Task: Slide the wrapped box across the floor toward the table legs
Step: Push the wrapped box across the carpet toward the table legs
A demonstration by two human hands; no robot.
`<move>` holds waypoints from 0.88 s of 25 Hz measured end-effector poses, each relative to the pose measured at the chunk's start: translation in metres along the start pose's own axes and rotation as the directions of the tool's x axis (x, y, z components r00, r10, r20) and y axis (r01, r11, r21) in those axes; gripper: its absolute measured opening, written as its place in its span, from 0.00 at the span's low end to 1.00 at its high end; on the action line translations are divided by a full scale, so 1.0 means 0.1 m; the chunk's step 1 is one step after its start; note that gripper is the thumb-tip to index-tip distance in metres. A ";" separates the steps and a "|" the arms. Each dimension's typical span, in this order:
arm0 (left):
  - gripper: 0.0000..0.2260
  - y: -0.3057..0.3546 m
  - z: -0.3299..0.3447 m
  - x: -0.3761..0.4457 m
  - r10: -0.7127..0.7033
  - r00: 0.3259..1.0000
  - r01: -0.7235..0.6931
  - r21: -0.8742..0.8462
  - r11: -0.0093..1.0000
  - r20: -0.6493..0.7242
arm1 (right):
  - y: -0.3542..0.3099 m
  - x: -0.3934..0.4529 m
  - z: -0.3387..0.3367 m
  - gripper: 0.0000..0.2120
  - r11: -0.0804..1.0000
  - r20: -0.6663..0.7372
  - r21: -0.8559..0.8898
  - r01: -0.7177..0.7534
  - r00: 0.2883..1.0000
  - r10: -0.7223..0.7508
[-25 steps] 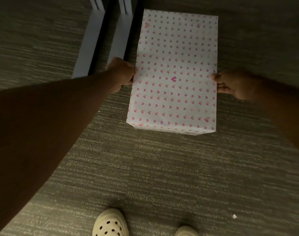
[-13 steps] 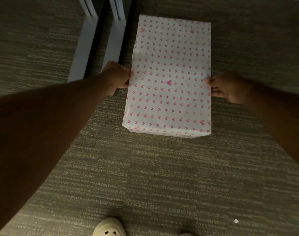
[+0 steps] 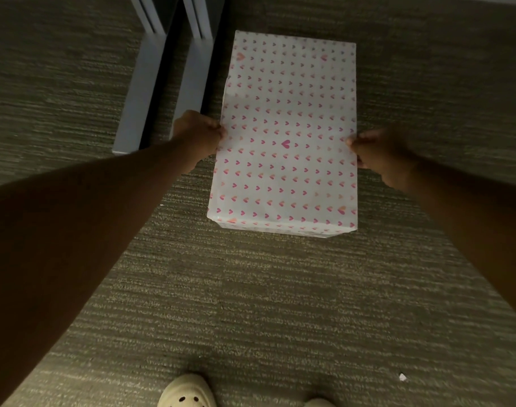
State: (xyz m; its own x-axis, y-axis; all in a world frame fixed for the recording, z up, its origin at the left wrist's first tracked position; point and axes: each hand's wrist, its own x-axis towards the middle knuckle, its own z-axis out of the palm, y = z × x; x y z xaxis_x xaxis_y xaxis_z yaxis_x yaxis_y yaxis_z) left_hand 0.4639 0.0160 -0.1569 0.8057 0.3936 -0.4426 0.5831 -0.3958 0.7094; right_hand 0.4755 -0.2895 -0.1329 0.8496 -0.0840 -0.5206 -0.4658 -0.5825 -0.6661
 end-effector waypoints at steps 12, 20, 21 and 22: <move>0.07 -0.20 -0.09 -0.55 -0.187 0.982 0.184 -0.234 0.955 0.013 | 0.31 -0.50 0.11 0.24 0.981 -0.120 -0.149 0.125 0.982 -0.143; 0.03 -0.55 -0.14 -0.89 -0.282 0.926 0.354 -0.318 0.880 0.249 | 0.52 -0.81 0.23 0.12 0.965 0.007 0.226 -0.129 0.991 0.131; 0.03 -0.57 -0.13 -0.91 -0.282 0.923 0.355 -0.301 0.885 0.260 | 0.54 -0.83 0.23 0.11 0.954 0.024 0.265 -0.143 0.990 0.142; 0.03 -0.58 -0.13 -0.93 -0.273 0.923 0.349 -0.290 0.891 0.272 | 0.54 -0.84 0.21 0.10 0.945 0.038 0.292 -0.150 0.989 0.145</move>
State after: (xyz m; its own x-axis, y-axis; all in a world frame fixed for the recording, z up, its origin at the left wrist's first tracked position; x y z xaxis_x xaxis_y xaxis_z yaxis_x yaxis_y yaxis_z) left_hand 0.3542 0.0132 -0.1499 0.6128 0.2451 -0.7513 0.7706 0.0251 0.6368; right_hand 0.3731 -0.2968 -0.1365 0.7630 -0.1365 -0.6318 -0.6395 -0.3017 -0.7071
